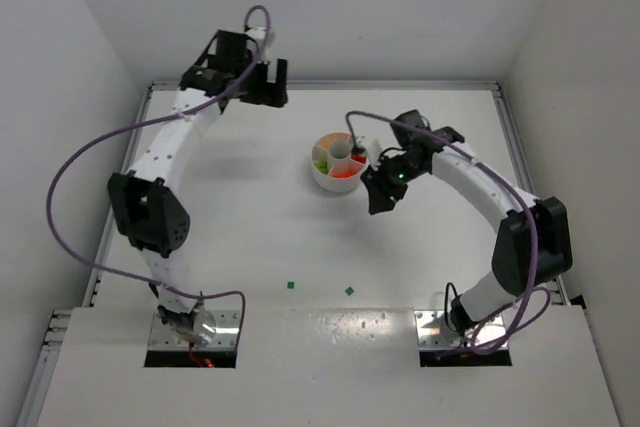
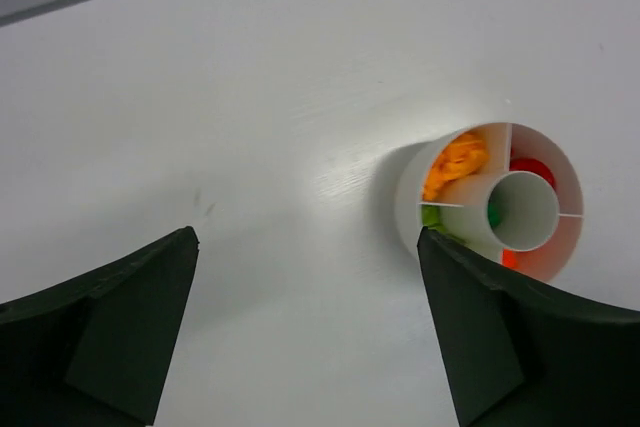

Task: Sort the legos into containers by color

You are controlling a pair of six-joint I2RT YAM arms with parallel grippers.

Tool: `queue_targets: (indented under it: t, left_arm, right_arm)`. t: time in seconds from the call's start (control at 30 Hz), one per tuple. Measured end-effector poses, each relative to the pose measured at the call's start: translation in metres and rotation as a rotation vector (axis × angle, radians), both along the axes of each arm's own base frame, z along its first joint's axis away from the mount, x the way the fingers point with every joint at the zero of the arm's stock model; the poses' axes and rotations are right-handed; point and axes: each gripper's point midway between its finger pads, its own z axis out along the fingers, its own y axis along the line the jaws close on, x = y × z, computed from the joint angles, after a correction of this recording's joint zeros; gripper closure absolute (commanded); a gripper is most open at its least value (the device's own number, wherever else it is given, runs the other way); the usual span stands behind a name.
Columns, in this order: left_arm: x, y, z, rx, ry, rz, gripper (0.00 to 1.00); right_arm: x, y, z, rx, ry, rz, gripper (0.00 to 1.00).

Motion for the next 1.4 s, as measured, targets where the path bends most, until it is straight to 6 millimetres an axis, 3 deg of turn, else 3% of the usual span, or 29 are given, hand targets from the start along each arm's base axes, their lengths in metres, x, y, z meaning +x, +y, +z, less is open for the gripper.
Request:
queue_targets:
  t: [0.1,0.23,0.37,0.5,0.63,0.7,0.87,0.97,1.13,1.4]
  left_arm:
    - [-0.013,0.053,0.014,-0.014,-0.017,0.115,0.00]
    - [-0.030,0.102,0.005,-0.003,0.019,0.198,0.00]
    - [-0.054,0.115,-0.025,0.021,0.092,0.182,0.00]
    - [-0.098,0.123,-0.051,0.052,0.173,0.175,0.00]
    - [-0.134,0.140,-0.046,0.059,0.143,0.225,0.00]
    - [-0.148,0.151,-0.036,0.049,0.106,0.264,0.00]
    - [-0.167,0.183,-0.010,0.040,0.015,0.411,0.00]
    - [-0.172,0.205,-0.004,0.051,0.003,0.521,0.00]
    - [-0.176,0.236,-0.015,0.050,0.049,0.644,0.00]
    - [-0.185,0.268,-0.027,0.019,0.096,0.751,0.00]
  right_arm:
    - [-0.027,0.035,-0.004,-0.013,-0.030,0.193,0.51]
    - [-0.057,0.069,-0.007,-0.020,-0.101,0.440,0.51]
    - [-0.082,0.093,-0.021,-0.047,-0.146,0.668,0.51]
    - [-0.099,0.120,-0.037,-0.101,-0.148,0.837,0.55]
    - [-0.106,0.157,-0.053,-0.190,-0.123,0.915,0.61]
    - [-0.111,0.173,-0.064,-0.226,-0.129,0.923,0.55]
    - [-0.150,0.149,-0.090,-0.369,-0.073,0.956,0.52]
    - [-0.166,0.140,-0.098,-0.423,-0.047,0.949,0.52]
    - [-0.172,0.158,-0.098,-0.410,-0.090,0.889,0.56]
    - [-0.163,0.188,-0.095,-0.349,-0.111,0.738,0.54]
